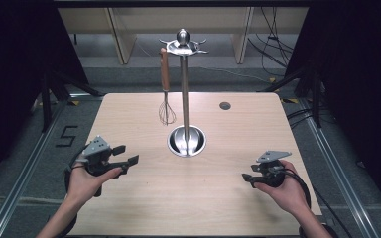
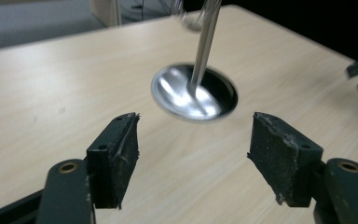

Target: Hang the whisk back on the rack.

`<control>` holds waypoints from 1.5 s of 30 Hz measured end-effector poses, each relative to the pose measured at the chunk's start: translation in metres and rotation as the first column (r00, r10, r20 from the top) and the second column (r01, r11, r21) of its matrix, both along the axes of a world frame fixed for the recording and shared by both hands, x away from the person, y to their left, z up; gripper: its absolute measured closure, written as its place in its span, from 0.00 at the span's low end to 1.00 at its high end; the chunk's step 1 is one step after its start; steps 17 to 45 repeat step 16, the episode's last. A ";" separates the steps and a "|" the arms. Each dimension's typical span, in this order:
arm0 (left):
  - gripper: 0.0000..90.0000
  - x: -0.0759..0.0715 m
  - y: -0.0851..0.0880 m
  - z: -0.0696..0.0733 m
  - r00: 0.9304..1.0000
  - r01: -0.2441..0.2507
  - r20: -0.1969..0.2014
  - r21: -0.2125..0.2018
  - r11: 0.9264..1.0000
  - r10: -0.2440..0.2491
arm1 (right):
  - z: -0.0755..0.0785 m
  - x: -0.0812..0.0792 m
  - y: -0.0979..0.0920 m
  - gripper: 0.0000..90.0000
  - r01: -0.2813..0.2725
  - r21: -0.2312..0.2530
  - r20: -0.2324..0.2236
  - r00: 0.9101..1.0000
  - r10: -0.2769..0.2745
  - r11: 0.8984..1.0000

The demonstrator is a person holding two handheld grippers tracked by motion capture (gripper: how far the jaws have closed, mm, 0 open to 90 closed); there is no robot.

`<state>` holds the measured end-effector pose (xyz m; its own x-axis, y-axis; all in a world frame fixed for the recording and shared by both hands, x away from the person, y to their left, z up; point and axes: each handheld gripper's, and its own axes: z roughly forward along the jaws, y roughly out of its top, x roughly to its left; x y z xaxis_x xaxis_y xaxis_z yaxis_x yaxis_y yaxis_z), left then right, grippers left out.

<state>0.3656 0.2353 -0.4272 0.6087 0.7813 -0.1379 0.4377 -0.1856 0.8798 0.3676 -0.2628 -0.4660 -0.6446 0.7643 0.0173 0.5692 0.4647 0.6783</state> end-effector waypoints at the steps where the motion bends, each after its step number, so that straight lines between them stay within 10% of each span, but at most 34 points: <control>1: 0.35 -0.002 0.000 -0.013 1.000 -0.005 -0.029 0.014 1.000 0.005 | 0.000 -0.001 0.000 0.54 0.007 0.003 -0.014 1.000 -0.007 1.000; 10: 0.36 -0.005 0.002 -0.045 0.998 -0.015 -0.057 0.086 0.996 0.020 | 0.000 0.000 0.000 0.54 0.000 -0.002 -0.011 1.000 0.000 1.000; 45: 0.36 -0.003 -0.001 -0.048 0.997 0.004 -0.076 0.107 0.994 0.004 | 0.000 0.000 0.001 0.54 0.009 0.013 -0.031 0.999 -0.008 1.000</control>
